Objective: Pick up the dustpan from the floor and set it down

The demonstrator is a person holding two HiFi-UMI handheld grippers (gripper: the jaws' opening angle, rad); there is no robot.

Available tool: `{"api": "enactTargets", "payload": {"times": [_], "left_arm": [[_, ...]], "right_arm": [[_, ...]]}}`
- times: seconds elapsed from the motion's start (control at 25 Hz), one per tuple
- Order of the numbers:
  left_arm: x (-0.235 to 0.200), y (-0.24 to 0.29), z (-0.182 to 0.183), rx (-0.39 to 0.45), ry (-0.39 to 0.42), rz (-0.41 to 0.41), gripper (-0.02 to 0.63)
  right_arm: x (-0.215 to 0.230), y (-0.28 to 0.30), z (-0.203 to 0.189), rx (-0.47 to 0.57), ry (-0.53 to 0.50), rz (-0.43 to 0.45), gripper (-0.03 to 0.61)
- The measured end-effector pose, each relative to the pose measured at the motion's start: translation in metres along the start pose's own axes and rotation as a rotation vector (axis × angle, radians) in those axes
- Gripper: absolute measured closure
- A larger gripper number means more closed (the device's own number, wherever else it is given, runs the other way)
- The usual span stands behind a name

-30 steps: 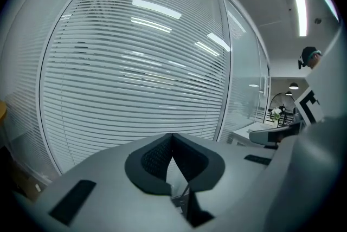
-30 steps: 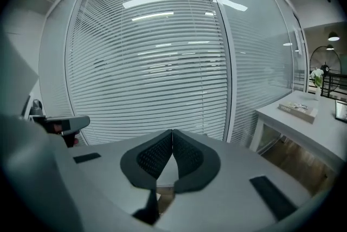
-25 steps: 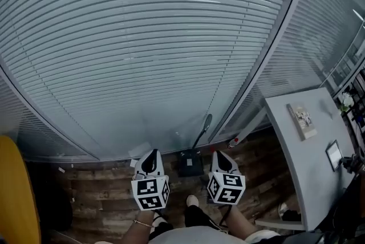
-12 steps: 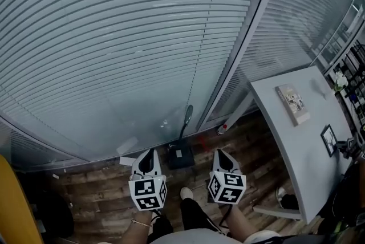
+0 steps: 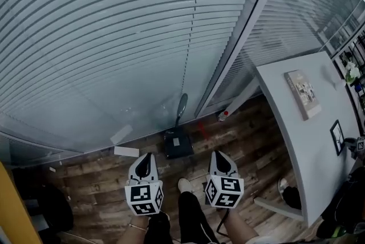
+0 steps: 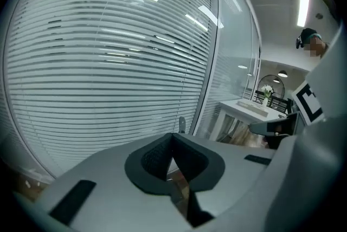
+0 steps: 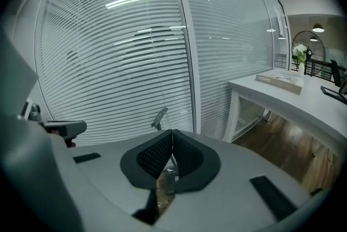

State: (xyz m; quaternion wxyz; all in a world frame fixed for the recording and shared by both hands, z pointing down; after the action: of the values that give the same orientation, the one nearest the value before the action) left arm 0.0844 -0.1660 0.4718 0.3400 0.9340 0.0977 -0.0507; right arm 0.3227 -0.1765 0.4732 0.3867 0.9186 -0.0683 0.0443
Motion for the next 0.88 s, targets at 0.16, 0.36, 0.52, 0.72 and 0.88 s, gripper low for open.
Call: {"api": "enactTargets", "payload": {"times": [0.16,0.36,0.52,0.72,0.88], "left_arm": [[0.002,0.022,-0.016,0.013,0.021,-0.002,0.595],[0.007,0.059,-0.046,-0.011,0.029,-0.001,0.595],[0.01,0.077,-0.062,-0.033,0.025,-0.006,0.596],[0.011,0.09,-0.069,-0.05,0.025,-0.015,0.597],[0.015,0.097,-0.071,-0.049,0.013,-0.058,0.594]], "right_arm": [[0.008,0.029,-0.014,-0.013,0.007,0.007,0.546],[0.019,0.061,-0.042,-0.042,0.019,0.005,0.546],[0.022,0.073,-0.056,-0.06,0.038,0.0,0.546],[0.025,0.079,-0.062,-0.068,0.056,-0.01,0.546],[0.031,0.082,-0.064,-0.071,0.065,-0.021,0.546]]}}
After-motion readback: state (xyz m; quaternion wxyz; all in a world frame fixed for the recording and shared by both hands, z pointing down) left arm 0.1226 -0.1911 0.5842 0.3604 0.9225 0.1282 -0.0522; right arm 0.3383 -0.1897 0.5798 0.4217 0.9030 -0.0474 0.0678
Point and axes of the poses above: the fingertips, and each gripper's own axes: y forward along the fingers, x to its right, z out of its top, the point moved 5 cm from there along -y, backward along the fingers, and after that the axes turned 9 degrees about -x, right-handed, at the moved point
